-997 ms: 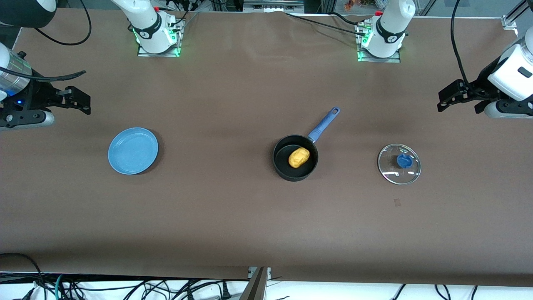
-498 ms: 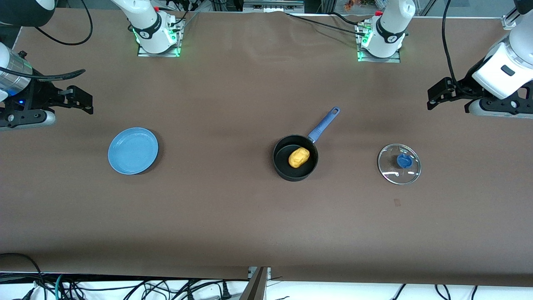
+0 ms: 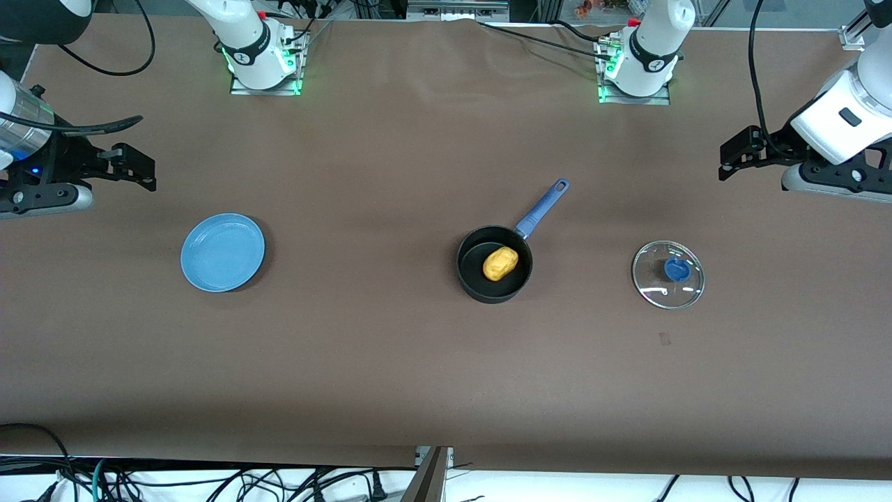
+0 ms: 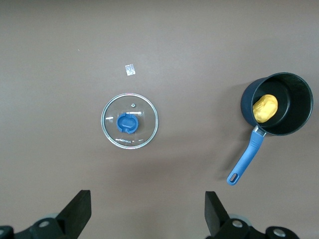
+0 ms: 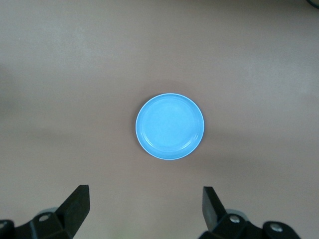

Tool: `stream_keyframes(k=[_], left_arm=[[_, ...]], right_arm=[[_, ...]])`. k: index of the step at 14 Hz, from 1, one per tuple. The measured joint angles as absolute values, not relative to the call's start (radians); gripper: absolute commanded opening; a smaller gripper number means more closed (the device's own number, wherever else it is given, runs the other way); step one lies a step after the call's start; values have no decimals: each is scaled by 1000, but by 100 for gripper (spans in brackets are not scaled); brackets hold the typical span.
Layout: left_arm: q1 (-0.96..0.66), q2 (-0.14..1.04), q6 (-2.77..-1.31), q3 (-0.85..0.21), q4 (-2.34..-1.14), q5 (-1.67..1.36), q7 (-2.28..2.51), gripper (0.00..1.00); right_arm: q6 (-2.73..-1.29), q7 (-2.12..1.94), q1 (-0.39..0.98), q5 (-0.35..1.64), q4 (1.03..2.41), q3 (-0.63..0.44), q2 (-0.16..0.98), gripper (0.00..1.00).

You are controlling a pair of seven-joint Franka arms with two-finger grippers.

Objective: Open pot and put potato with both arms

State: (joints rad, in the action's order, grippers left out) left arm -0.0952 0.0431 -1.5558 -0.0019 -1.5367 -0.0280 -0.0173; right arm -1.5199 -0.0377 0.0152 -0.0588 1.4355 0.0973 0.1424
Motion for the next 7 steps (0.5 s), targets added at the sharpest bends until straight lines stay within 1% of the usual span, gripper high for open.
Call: stream_keyframes(k=[7], left_arm=[[-97,49,-1576,-10,-1536,-28,77,100]], right_arm=[[-1520,-38,15,-59,1435,97,142,100]])
